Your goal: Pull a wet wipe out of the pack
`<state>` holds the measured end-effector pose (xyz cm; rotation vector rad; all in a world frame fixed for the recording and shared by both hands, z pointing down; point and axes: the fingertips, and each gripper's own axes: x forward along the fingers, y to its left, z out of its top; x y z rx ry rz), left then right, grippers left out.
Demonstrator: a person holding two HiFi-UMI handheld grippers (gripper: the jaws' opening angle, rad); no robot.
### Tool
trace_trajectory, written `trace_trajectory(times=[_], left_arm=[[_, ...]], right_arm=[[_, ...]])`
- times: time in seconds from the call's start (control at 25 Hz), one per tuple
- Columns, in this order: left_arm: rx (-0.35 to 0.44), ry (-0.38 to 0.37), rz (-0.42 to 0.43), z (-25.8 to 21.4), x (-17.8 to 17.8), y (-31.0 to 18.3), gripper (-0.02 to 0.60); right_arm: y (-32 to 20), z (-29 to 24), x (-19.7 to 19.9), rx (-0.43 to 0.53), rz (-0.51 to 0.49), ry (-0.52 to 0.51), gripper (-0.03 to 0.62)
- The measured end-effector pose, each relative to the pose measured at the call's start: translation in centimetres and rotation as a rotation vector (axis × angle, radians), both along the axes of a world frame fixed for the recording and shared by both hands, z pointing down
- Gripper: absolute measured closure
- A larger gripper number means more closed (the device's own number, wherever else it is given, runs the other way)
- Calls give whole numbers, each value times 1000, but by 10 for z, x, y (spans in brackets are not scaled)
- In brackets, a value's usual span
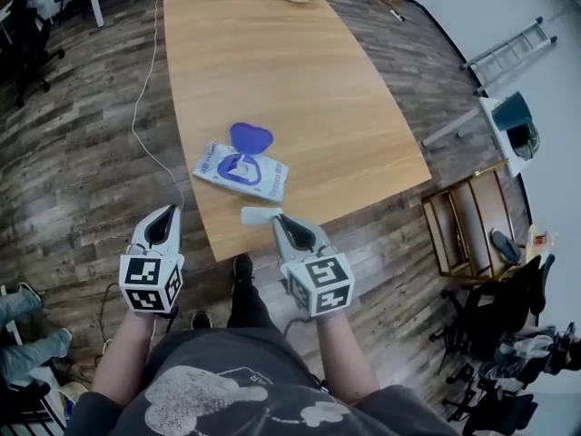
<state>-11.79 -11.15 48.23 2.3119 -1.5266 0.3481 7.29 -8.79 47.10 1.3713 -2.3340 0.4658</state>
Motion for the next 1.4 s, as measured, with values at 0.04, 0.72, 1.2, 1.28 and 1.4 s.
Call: trace_trajectory(times=[0.04, 0.72, 1.2, 1.28, 1.4], left_arm=[[7, 5, -1, -2, -7, 9, 563], [29, 62, 72, -9, -55, 145, 561], [76, 64, 59, -45, -26, 199, 562], [104, 76, 66, -61, -17, 207, 563], [123, 88, 74, -70, -3, 221, 563]], right_arm=[[10, -1, -4, 6, 3, 7, 586], [186, -31, -26, 90, 107, 42, 586], [220, -53, 0, 138, 69, 30, 586], [227, -61, 5, 164, 76, 23, 586], [243, -71, 9, 204, 84, -9, 586]])
